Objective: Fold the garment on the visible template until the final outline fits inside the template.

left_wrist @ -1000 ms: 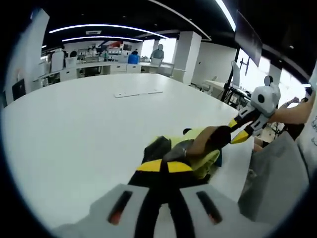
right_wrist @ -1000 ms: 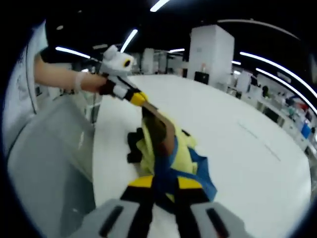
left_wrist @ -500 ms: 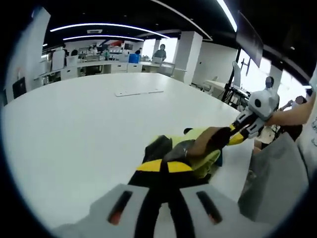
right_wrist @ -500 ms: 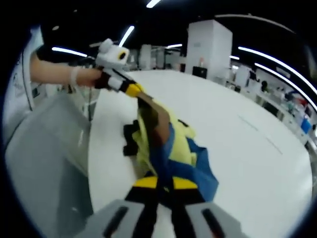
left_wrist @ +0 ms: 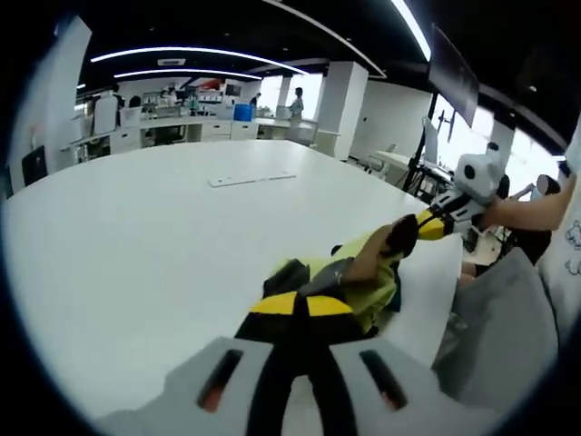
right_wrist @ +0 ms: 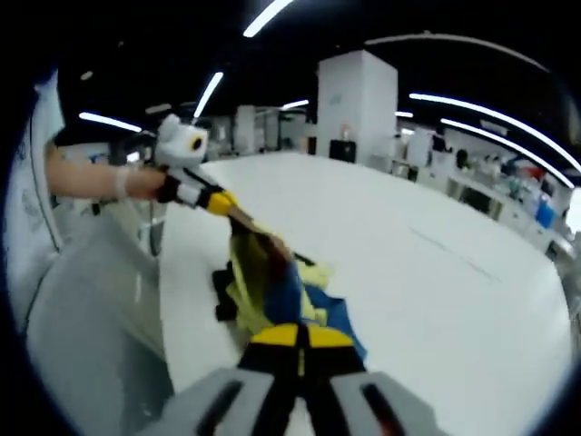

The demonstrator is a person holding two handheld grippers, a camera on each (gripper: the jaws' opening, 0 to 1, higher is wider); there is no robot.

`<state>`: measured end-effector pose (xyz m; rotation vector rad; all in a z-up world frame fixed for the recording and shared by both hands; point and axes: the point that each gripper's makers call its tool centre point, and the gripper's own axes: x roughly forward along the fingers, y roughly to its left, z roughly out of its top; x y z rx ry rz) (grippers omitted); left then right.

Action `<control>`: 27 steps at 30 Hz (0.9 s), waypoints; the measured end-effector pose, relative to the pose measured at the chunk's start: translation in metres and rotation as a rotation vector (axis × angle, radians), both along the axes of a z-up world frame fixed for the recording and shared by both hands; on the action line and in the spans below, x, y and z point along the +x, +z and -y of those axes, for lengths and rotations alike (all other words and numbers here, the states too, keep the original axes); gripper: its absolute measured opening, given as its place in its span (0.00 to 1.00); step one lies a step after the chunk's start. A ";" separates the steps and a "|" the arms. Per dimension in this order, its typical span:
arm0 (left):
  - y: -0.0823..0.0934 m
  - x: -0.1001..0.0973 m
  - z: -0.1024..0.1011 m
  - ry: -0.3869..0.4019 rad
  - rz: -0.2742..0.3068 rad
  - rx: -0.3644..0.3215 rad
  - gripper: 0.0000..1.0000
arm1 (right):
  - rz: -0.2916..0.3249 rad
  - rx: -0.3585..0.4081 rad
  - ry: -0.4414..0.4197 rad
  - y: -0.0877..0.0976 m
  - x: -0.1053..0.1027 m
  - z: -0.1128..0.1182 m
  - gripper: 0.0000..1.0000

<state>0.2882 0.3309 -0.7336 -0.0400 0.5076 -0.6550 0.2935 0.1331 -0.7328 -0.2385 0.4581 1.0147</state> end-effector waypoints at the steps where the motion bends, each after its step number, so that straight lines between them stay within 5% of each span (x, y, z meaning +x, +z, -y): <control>1: 0.004 0.000 0.001 -0.005 0.005 -0.003 0.00 | -0.006 0.023 -0.006 0.009 0.000 0.002 0.00; 10: 0.060 0.005 0.009 -0.024 0.043 -0.070 0.00 | 0.029 0.165 -0.054 0.078 0.003 0.013 0.00; 27: 0.155 0.010 -0.002 -0.030 0.228 -0.106 0.00 | 0.144 0.340 -0.031 0.178 0.000 0.003 0.00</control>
